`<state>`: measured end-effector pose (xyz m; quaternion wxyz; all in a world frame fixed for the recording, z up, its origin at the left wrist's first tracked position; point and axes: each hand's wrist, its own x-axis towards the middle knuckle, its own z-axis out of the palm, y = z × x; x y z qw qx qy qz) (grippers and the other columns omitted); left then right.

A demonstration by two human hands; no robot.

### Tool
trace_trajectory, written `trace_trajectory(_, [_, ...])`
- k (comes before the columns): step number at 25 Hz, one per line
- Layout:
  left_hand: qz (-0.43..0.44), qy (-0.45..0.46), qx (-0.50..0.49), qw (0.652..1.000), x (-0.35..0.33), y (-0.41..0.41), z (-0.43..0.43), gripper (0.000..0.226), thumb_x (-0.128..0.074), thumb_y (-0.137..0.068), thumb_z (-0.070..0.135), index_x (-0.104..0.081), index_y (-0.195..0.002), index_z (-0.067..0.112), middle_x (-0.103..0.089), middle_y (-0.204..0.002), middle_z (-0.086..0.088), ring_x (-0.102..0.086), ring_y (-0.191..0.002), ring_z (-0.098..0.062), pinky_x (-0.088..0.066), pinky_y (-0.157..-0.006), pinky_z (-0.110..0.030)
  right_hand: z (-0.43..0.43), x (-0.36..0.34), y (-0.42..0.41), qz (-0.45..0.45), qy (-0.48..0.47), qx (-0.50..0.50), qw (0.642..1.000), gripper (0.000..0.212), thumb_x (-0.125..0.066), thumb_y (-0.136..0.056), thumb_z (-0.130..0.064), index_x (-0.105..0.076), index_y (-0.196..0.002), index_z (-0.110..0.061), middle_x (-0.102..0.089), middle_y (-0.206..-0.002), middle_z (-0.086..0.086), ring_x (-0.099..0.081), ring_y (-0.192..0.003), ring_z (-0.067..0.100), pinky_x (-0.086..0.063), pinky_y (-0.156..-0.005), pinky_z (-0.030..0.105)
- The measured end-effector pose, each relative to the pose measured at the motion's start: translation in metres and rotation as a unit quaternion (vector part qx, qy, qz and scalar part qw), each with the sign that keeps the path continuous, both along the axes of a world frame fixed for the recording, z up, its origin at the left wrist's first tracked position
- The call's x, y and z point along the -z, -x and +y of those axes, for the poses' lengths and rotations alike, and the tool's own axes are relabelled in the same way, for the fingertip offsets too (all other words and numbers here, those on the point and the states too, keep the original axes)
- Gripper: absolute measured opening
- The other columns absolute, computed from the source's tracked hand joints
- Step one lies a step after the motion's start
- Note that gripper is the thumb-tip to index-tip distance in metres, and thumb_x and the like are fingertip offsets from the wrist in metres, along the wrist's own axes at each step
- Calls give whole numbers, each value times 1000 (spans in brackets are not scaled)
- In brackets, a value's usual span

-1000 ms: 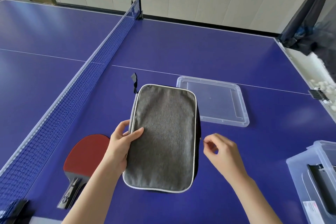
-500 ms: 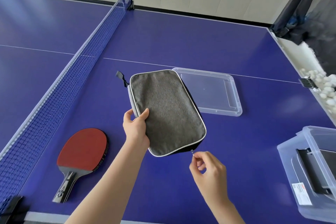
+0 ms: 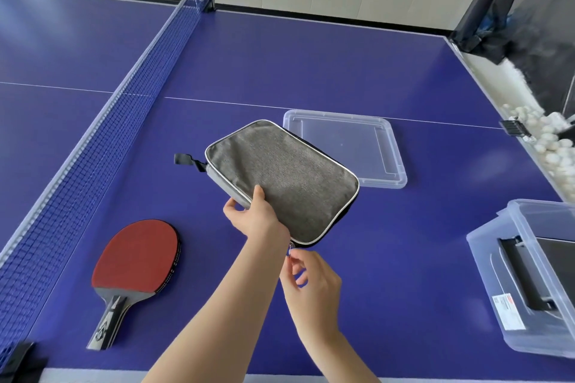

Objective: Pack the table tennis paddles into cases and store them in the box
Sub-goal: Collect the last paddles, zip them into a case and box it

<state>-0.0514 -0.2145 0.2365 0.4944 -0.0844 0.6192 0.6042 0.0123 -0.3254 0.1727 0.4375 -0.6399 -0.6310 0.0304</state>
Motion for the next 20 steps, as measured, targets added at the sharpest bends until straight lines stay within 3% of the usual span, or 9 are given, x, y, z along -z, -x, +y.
trace_trajectory(3, [-10,-6,-5,1000,-1,0,3,36,-67,-87,17,-44,-114,21,-51,-86,8,-55,-87,-17,-49,-85,-35,4,2,2,-31,8,12,999,11,-77,-74,-12,-68,-81,-14,-57,-60,-8,-46,-48,4,-35,-43,11])
trace_trajectory(6, [10,-31,21,999,1,9,3,37,-68,-87,16,-46,-116,19,-54,-85,8,-57,-80,-12,-50,-85,-36,3,0,0,-25,7,-32,999,10,-69,-81,-28,-67,-81,-18,-58,-64,-12,-48,-52,4,-38,-42,11])
trace_trajectory(8, [21,-59,60,996,5,19,-1,34,-69,-86,16,-46,-112,22,-60,-88,4,-62,-85,-17,-53,-89,-42,-1,-9,-9,86,41,-25,995,17,-63,-84,-40,-64,-79,-23,-59,-66,-15,-51,-52,6,-44,-42,22])
trace_trajectory(10, [27,-85,115,989,10,33,-11,33,-69,-87,16,-47,-111,23,-65,-91,-1,-65,-88,-22,-55,-83,-44,-1,-20,-33,219,53,46,973,19,-59,-82,-48,-60,-77,-29,-61,-67,-11,-54,-56,9,-47,-49,32])
trace_trajectory(13, [28,-125,224,966,20,56,-31,31,-69,-86,15,-51,-111,21,-70,-95,-7,-68,-86,-25,-58,-75,-43,22,-27,-85,331,99,128,930,13,-60,-87,-39,-62,-93,-28,-65,-87,-14,-60,-79,8,-54,-72,39])
trace_trajectory(15, [12,-135,299,945,26,66,-44,31,-69,-86,15,-54,-112,19,-71,-93,-9,-70,-83,-25,-58,-69,-42,42,-29,-108,405,210,78,886,12,-57,-94,-25,-63,-104,-24,-65,-98,-9,-61,-96,16,-53,-82,40])
trace_trajectory(16, [8,-133,332,934,29,69,-50,30,-68,-86,15,-55,-112,19,-71,-92,-10,-70,-82,-24,-58,-68,-41,49,-30,-111,457,266,35,848,14,-52,-96,-23,-64,-103,-22,-66,-99,-3,-60,-99,21,-52,-80,37])
trace_trajectory(18, [-3,-123,376,919,35,72,-57,30,-68,-85,17,-56,-112,19,-70,-95,-12,-68,-85,-26,-58,-70,-42,51,-39,-107,504,378,-46,775,25,-47,-97,-29,-69,-95,-18,-68,-96,4,-60,-96,25,-49,-78,35])
trace_trajectory(20, [-9,-116,397,910,41,71,-59,35,-71,-81,20,-57,-114,20,-69,-101,-15,-66,-91,-29,-57,-77,-45,42,-50,-99,504,457,-90,727,39,-43,-98,-37,-73,-96,-13,-72,-100,6,-67,-93,22,-52,-82,37])
